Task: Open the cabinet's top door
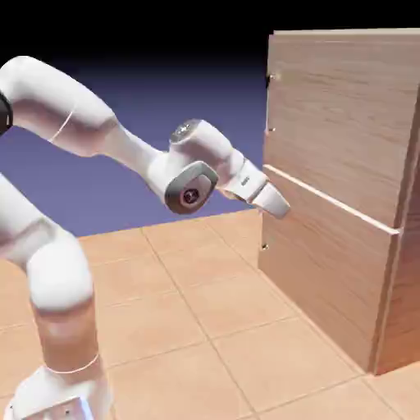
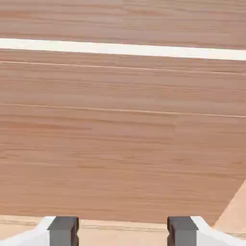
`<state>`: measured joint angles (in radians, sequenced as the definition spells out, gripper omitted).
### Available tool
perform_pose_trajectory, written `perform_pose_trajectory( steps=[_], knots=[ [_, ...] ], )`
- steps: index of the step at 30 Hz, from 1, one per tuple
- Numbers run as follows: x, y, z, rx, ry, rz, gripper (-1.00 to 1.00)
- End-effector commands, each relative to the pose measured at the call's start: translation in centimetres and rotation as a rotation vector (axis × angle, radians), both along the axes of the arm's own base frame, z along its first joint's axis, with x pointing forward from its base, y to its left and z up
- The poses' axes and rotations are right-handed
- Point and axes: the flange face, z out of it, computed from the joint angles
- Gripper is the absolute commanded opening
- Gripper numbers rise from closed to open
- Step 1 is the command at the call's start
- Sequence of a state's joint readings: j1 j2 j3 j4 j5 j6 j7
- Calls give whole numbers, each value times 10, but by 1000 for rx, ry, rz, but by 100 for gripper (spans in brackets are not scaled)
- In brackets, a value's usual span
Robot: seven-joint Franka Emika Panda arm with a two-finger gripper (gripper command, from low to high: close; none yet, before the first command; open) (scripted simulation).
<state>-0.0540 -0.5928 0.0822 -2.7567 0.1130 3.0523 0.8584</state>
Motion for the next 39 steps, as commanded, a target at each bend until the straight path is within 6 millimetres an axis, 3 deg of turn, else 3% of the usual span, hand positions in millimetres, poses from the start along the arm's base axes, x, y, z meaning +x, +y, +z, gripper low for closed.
perform_pose_trajectory(
  steps=[1,6,12,17,21,26,30,34,39],
  knots=[
    [1,1,13,52,-34,-48,0],
    [3,9,76,324,-201,-257,0],
    [-3,34,140,680,-381,-437,0],
    [-9,64,178,994,-494,-535,0],
    [-12,95,198,1254,-551,-588,0],
    [-10,137,208,1583,-573,-634,0],
    [-4,173,204,1845,-548,-669,0],
    [7,209,188,2104,-486,-714,0],
    [27,250,153,2418,-365,-800,0]
  ],
)
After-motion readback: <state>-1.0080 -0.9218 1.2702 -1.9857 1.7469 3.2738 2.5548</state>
